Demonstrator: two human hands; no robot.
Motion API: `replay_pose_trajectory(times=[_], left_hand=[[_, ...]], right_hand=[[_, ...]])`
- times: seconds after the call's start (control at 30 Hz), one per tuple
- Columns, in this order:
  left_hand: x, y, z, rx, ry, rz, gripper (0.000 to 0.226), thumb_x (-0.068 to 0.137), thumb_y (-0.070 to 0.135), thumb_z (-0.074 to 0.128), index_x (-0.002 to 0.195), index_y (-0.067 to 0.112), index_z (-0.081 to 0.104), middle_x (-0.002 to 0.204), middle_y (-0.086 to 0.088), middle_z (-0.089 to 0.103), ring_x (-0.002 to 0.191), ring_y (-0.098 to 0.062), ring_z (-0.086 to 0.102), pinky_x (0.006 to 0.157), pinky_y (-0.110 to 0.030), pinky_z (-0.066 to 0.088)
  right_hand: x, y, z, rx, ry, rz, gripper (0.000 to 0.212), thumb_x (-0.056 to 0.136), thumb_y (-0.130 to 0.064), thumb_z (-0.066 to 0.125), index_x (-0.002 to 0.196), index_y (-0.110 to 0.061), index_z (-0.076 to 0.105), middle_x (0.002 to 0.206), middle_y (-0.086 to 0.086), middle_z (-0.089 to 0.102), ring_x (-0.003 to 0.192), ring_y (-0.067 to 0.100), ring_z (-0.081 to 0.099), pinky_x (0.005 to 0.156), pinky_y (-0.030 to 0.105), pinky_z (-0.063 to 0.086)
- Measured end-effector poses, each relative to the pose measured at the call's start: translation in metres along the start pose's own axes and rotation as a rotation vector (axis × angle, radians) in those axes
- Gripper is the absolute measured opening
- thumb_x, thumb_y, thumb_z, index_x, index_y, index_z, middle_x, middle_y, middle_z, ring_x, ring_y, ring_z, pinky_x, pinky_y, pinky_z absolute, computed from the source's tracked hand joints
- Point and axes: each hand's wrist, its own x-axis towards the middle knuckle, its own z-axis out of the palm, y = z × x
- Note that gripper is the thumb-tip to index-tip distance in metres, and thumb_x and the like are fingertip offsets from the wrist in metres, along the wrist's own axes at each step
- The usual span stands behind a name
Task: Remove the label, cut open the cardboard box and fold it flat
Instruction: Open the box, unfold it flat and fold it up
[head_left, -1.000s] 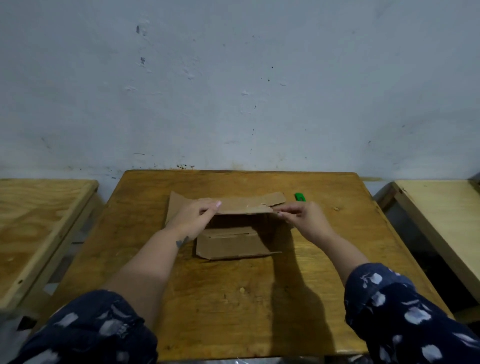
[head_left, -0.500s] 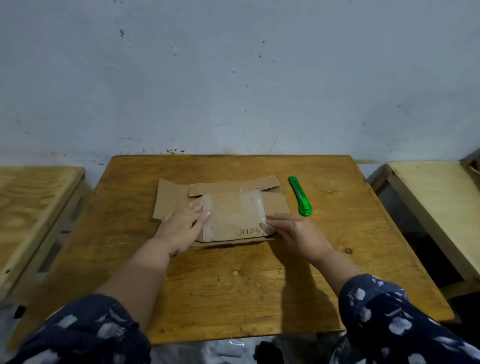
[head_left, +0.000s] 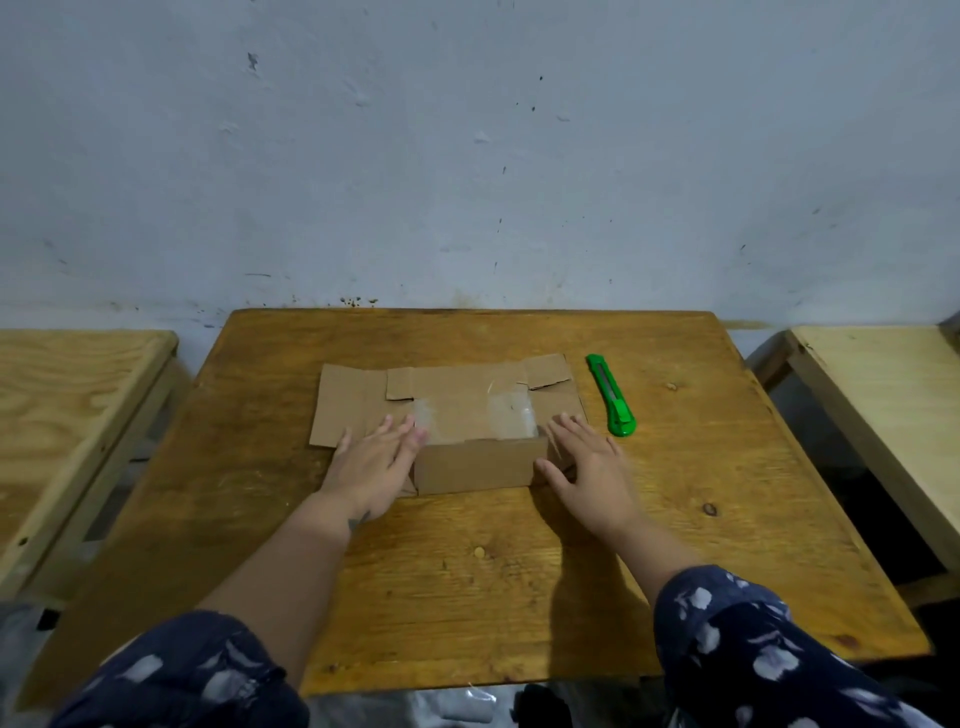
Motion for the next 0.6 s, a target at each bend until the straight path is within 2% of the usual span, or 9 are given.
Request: replay_pose_trajectory(times=[0.07,0.13,0.23,0.3,0.37,0.47,0.53,0.6], left_hand=[[-0.004,0.004,0.001,0.005,0.006,0.002,0.103,0.071,0.080,-0.019,0.147,0.033,0.033,0.157,0.017,0.021,0.146,-0.002,0.006,0.120,-0.045,-0.005],[-0.005,0.010,0.001,0.075,0.055,-0.023,0.078,0.088,0.067,-0.004,0.145,0.033,0.036,0.156,0.014,0.026,0.146,-0.005,0.011,0.120,-0.045,-0.002],[0.001,0.024,0.005,0.251,0.248,-0.018,0.056,0.098,0.052,0.018,0.143,0.024,0.036,0.151,0.005,0.037,0.142,-0.013,0.025,0.118,-0.045,0.009],[0.010,0.035,0.007,0.278,0.276,0.025,0.056,0.098,0.051,0.022,0.147,0.024,0.030,0.155,0.003,0.031,0.145,-0.015,0.019,0.119,-0.045,0.007],[0.021,0.042,0.011,0.331,0.205,0.053,0.062,0.098,0.053,0.018,0.152,0.024,0.014,0.161,0.004,0.010,0.149,-0.015,0.000,0.119,-0.048,-0.002],[0.034,0.042,0.019,0.372,0.116,0.023,0.067,0.097,0.057,0.010,0.153,0.024,-0.004,0.161,0.004,-0.013,0.147,-0.014,-0.017,0.117,-0.052,-0.010],[0.037,0.039,0.025,0.360,0.097,0.008,0.066,0.096,0.057,0.009,0.152,0.024,-0.007,0.160,0.005,-0.016,0.146,-0.014,-0.019,0.117,-0.052,-0.010],[0.036,0.037,0.029,0.356,0.090,0.007,0.066,0.096,0.056,0.007,0.152,0.025,-0.008,0.160,0.006,-0.017,0.146,-0.013,-0.019,0.117,-0.053,-0.010]], right_hand=[[0.005,-0.006,0.004,-0.033,-0.057,0.027,0.056,0.096,-0.044,0.041,0.147,-0.031,0.024,0.158,-0.005,0.021,0.147,0.012,0.009,0.119,0.046,0.006],[0.007,-0.011,0.009,-0.095,-0.111,0.024,0.052,0.099,-0.041,0.032,0.148,-0.037,0.016,0.160,-0.001,0.013,0.148,0.017,0.001,0.118,0.050,0.001],[0.008,-0.015,0.014,-0.157,-0.143,0.038,0.049,0.100,-0.040,0.024,0.149,-0.040,0.013,0.161,0.002,0.005,0.148,0.022,-0.006,0.117,0.053,-0.004],[0.007,-0.016,0.015,-0.183,-0.131,0.038,0.049,0.100,-0.040,0.023,0.149,-0.039,0.015,0.161,0.003,0.004,0.148,0.022,-0.008,0.116,0.054,-0.006],[0.007,-0.015,0.015,-0.169,-0.109,0.035,0.050,0.099,-0.041,0.028,0.148,-0.038,0.017,0.160,0.003,0.006,0.148,0.021,-0.006,0.116,0.053,-0.004],[0.015,-0.011,0.009,-0.035,-0.034,0.092,0.056,0.096,-0.039,0.042,0.148,-0.031,0.023,0.159,0.005,0.012,0.146,0.024,0.007,0.118,0.045,0.011],[0.026,-0.006,0.001,0.055,0.063,0.179,0.058,0.094,-0.033,0.049,0.147,-0.022,0.028,0.152,0.009,0.027,0.138,0.026,0.026,0.113,0.039,0.027],[0.041,-0.003,-0.008,0.151,0.118,0.328,0.056,0.094,-0.026,0.051,0.145,-0.016,0.032,0.144,0.011,0.035,0.131,0.028,0.034,0.106,0.037,0.035]])
